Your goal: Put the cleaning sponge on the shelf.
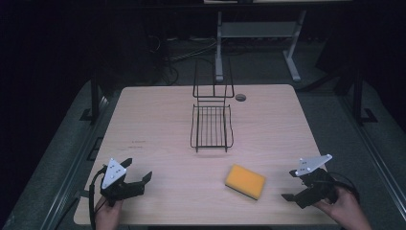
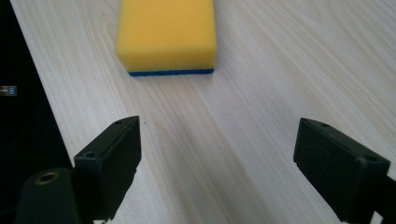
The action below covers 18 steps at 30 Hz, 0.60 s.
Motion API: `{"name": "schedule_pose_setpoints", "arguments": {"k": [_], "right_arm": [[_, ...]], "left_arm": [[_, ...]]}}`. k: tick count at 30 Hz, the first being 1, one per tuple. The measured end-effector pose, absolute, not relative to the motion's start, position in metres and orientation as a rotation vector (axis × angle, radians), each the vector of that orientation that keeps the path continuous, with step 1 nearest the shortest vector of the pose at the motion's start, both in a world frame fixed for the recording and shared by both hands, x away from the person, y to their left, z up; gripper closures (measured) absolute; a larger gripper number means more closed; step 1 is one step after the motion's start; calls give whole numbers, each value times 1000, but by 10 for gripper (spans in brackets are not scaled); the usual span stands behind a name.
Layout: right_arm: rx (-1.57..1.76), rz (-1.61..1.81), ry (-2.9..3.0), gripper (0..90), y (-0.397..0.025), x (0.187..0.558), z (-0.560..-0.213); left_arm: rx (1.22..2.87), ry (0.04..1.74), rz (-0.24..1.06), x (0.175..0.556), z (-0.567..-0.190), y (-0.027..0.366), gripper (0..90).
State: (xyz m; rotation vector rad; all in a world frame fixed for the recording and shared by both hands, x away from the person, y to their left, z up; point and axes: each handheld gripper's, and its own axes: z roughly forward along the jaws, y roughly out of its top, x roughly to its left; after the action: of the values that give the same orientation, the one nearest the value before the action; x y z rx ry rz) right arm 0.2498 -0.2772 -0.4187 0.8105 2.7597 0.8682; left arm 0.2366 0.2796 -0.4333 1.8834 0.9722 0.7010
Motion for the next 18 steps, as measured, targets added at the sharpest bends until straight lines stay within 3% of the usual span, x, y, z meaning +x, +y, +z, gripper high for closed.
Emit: {"name": "schedule_pose_setpoints", "arguments": {"k": [18], "right_arm": [[758, 912, 2798, 141, -246, 253, -413]], "left_arm": [[1875, 977, 710, 234, -432, 283, 141]]}}
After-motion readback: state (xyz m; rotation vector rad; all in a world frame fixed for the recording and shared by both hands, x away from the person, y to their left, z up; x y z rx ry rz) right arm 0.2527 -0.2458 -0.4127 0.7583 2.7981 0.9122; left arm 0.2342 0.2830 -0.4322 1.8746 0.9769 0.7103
